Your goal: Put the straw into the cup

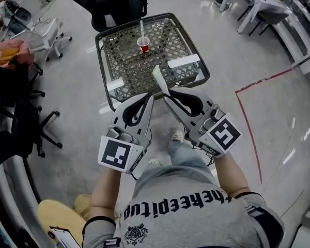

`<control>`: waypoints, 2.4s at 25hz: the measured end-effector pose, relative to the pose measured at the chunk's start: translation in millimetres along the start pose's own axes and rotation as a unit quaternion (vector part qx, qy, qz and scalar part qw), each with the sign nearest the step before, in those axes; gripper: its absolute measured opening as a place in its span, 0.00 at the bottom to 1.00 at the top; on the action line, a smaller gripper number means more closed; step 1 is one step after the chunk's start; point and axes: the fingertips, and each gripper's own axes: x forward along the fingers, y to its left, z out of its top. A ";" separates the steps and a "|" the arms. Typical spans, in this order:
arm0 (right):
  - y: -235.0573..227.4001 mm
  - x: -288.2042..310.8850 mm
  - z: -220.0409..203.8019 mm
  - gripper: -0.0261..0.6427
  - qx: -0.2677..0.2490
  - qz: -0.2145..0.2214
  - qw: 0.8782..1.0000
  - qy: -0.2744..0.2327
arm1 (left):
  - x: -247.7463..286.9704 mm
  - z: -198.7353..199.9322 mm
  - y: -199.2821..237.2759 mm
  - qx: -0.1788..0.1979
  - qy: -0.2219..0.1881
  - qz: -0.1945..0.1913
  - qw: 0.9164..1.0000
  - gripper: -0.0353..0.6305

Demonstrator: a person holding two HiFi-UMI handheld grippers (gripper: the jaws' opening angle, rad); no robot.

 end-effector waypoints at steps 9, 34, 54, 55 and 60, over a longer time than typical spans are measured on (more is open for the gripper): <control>-55.2 11.1 -6.8 0.12 0.004 0.034 0.999 0.008 | 53.6 -7.7 14.3 -0.008 0.020 0.031 0.999 0.09; -128.3 17.9 -10.5 0.12 0.014 0.061 0.998 -0.008 | 126.3 -5.2 28.2 0.006 0.006 0.065 0.998 0.09; -145.6 105.7 -13.2 0.12 0.024 -0.011 1.000 0.006 | 132.3 -7.5 119.4 -0.003 0.015 -0.002 1.000 0.09; -145.8 109.9 -13.8 0.12 0.024 -0.014 1.000 0.008 | 132.4 -7.9 123.8 -0.004 0.015 -0.006 1.000 0.09; -147.9 131.4 -16.6 0.12 0.025 -0.030 0.999 0.013 | 134.1 -10.3 145.2 -0.010 0.018 -0.025 0.999 0.09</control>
